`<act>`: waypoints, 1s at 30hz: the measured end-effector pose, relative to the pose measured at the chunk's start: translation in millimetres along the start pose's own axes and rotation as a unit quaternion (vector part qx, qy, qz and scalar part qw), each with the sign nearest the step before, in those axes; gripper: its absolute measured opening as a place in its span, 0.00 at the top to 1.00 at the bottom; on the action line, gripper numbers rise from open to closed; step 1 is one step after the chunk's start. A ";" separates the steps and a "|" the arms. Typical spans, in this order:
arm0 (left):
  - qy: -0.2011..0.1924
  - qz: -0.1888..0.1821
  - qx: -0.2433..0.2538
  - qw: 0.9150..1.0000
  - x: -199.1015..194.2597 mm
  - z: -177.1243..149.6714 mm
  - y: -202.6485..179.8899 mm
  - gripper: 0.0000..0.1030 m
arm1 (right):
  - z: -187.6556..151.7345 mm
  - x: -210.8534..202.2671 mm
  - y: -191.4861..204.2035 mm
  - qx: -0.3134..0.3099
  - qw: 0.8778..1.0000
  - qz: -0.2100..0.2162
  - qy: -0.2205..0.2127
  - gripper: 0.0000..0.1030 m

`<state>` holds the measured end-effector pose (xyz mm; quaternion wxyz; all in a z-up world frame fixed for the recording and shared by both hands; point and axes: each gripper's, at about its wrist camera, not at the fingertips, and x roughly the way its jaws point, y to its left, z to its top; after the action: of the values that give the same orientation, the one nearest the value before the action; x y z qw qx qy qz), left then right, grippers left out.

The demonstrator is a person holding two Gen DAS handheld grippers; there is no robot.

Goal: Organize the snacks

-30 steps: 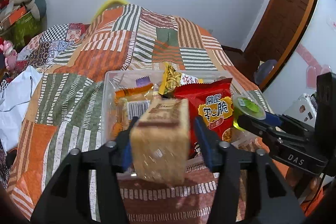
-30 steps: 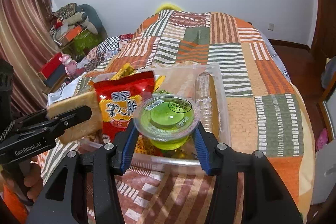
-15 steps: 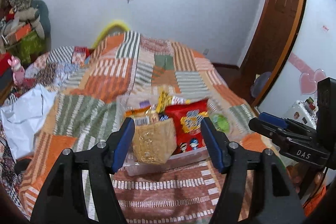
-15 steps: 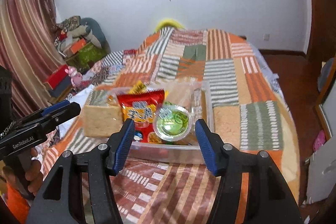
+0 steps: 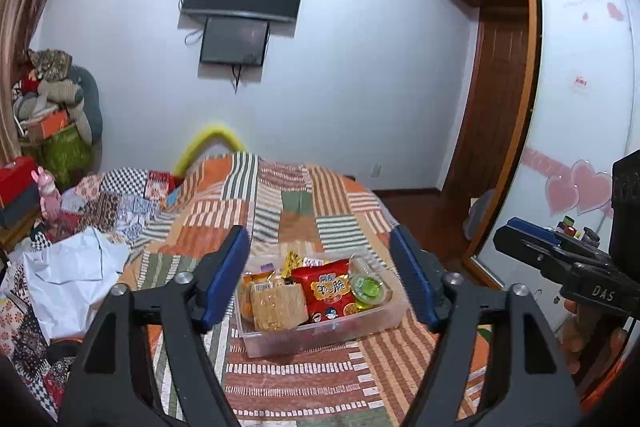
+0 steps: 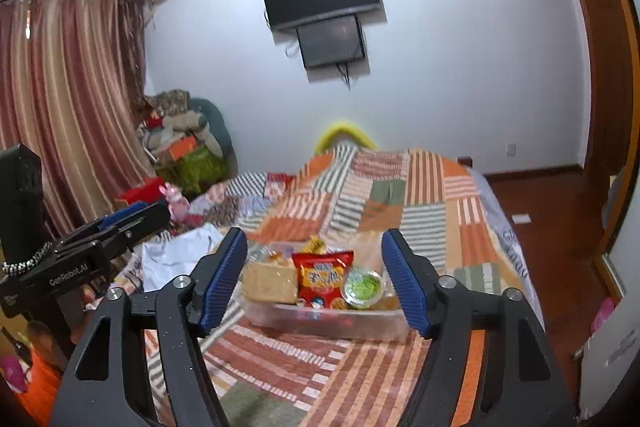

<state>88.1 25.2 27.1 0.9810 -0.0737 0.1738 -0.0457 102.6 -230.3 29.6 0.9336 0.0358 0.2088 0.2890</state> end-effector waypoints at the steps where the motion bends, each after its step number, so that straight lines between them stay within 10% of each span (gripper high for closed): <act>1: -0.009 0.001 0.001 1.000 -6.3 0.2 -1.7 0.18 | 0.3 -3.5 1.6 -0.002 1.000 0.001 -0.005 0.30; 13: -0.038 0.011 0.010 0.999 -31.3 -5.1 -9.1 0.03 | -3.6 -14.8 10.9 -0.006 0.999 -0.015 -0.044 0.00; 30: -0.049 0.014 0.027 0.998 -38.3 -8.6 -17.8 0.01 | -14.6 -23.2 8.8 -0.004 0.999 -0.028 -0.037 0.00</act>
<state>48.1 10.9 34.8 0.9904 -0.0472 0.1255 -0.0328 74.7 -236.6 26.5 0.9485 0.0374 0.1737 0.2621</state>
